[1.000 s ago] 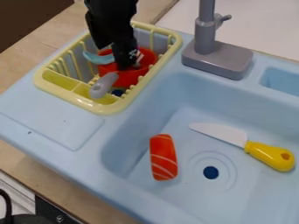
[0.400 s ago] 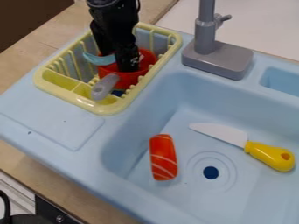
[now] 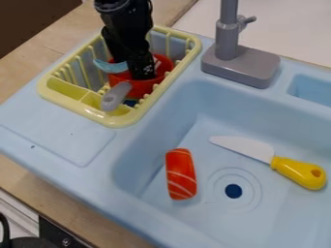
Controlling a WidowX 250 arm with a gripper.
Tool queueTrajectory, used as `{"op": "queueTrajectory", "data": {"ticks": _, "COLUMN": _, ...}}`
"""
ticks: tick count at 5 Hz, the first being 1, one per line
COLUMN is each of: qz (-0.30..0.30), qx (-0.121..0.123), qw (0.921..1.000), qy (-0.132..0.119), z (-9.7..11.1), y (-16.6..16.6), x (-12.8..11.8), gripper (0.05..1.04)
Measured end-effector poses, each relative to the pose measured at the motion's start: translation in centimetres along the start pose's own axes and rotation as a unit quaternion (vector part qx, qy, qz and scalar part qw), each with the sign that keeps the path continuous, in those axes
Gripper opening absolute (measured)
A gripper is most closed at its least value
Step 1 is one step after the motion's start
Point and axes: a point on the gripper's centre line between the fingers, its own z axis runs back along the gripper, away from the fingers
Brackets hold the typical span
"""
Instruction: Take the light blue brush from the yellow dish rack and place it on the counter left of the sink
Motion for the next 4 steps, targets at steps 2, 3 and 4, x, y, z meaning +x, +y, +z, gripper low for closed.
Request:
{"op": "queueTrajectory", "data": {"ticks": 2, "qz": 0.012, "qx": 0.006, "qw": 0.9999, "qy": 0.008, "z": -0.2, "y": 0.2, "x": -0.3, "gripper": 0.412}}
{"op": "queueTrajectory", "data": {"ticks": 3, "qz": 0.019, "qx": 0.007, "qw": 0.9997, "qy": 0.015, "z": -0.2, "y": 0.1, "x": -0.4, "gripper": 0.322}}
{"op": "queueTrajectory", "data": {"ticks": 4, "qz": 0.029, "qx": 0.014, "qw": 0.9994, "qy": 0.013, "z": 1.1, "y": 0.1, "x": -0.5, "gripper": 0.322}}
